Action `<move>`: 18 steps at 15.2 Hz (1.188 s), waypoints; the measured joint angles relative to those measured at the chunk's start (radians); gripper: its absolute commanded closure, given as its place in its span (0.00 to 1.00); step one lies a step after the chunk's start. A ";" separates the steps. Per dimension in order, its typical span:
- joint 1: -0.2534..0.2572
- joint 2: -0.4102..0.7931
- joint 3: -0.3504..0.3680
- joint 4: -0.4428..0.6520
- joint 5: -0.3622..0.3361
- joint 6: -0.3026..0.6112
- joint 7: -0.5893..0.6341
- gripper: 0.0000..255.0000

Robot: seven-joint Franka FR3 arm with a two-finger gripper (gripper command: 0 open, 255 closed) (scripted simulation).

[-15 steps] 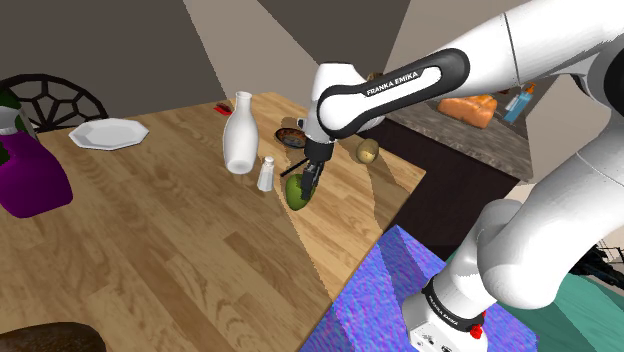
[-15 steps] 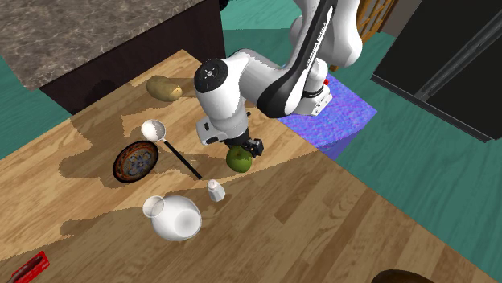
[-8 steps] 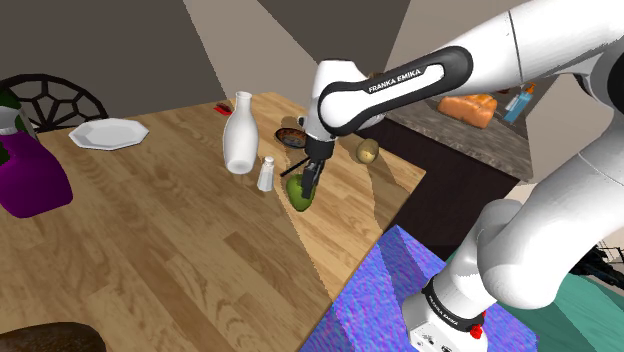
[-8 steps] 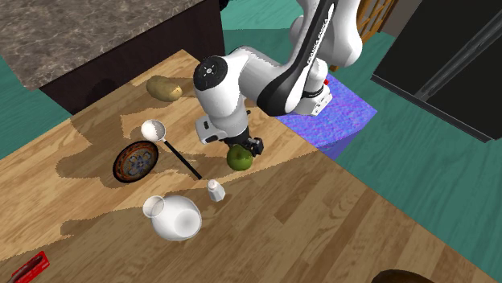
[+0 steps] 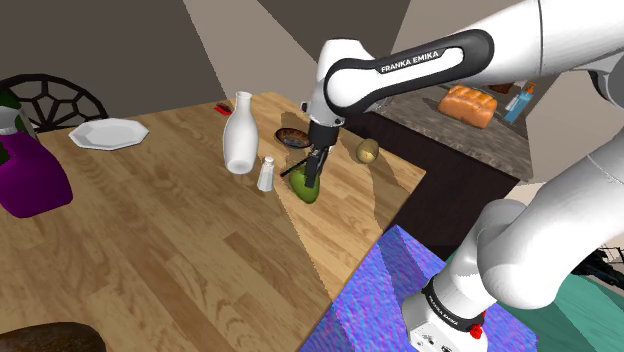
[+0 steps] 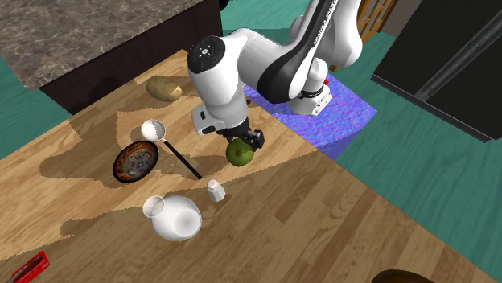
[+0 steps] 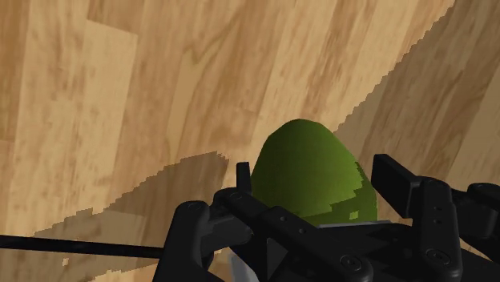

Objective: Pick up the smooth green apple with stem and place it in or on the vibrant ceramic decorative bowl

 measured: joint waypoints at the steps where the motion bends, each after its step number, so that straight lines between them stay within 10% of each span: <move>1: -0.001 -0.007 0.000 0.010 -0.002 -0.016 0.001 1.00; 18: -0.026 0.017 -0.035 0.225 -0.020 -0.212 -0.035 1.00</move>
